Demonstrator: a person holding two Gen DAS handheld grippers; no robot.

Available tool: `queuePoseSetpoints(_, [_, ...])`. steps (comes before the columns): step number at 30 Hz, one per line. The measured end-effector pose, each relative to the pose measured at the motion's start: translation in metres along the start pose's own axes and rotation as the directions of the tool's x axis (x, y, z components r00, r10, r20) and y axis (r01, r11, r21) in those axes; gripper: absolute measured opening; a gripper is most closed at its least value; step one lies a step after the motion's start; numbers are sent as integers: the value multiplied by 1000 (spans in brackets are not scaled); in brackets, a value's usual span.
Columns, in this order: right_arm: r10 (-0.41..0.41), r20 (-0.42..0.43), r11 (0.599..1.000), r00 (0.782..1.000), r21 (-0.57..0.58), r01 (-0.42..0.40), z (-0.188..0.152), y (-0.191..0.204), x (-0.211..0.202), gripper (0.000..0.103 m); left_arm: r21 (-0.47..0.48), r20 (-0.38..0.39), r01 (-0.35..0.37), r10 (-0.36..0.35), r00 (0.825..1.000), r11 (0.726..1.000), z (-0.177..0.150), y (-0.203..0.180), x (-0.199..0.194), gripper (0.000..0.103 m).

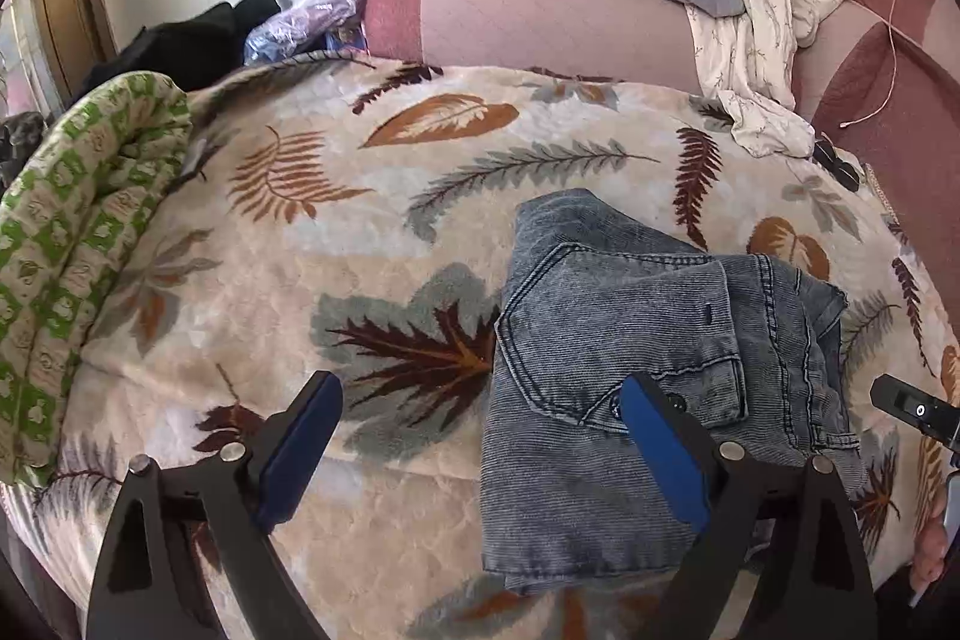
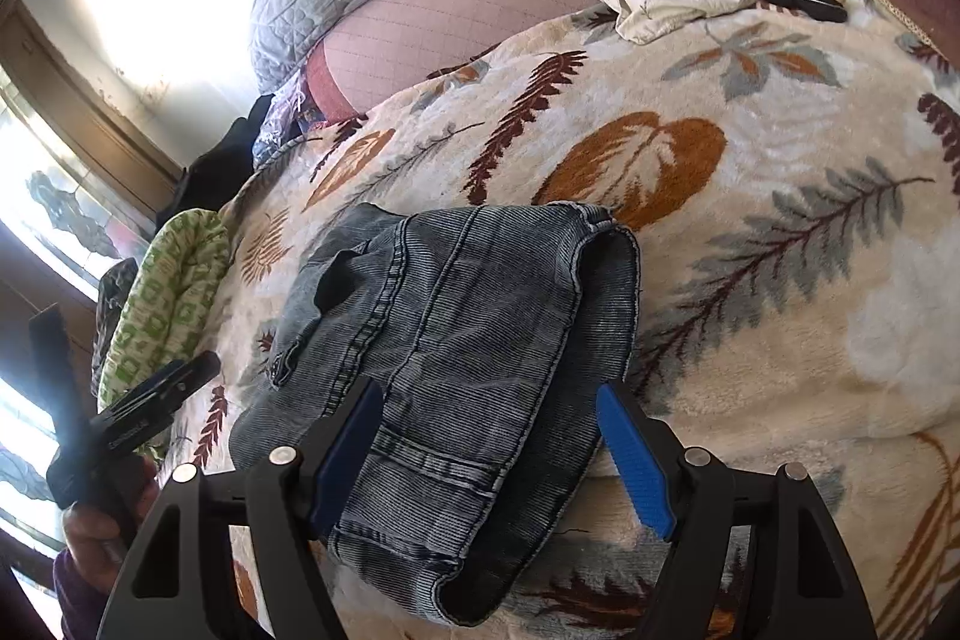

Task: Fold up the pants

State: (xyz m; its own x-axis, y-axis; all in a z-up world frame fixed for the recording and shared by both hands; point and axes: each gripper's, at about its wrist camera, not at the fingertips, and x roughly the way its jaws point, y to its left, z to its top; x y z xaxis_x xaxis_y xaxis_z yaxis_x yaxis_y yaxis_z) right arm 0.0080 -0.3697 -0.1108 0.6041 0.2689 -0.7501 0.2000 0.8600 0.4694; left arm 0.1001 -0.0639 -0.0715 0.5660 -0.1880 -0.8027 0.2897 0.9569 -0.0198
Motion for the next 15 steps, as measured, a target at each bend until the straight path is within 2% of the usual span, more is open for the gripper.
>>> queuePoseSetpoints(5, [-10, -22, 1000, 1000, 16, 10, 2, -5, 0, 77, -30, -54, 83, -85, 995, 996, -6, 3, 9, 94])
queuePoseSetpoints(8, [-1, -64, 999, 998, 42, 3, 2, -12, 3, 77, -17, -111, 134, -135, 985, 991, -13, 3, 16, 94])
queuePoseSetpoints(15, [71, -168, 982, 983, 184, -39, -1, -38, 19, 77, 6, -150, 225, -221, 964, 974, -16, 3, 20, 94])
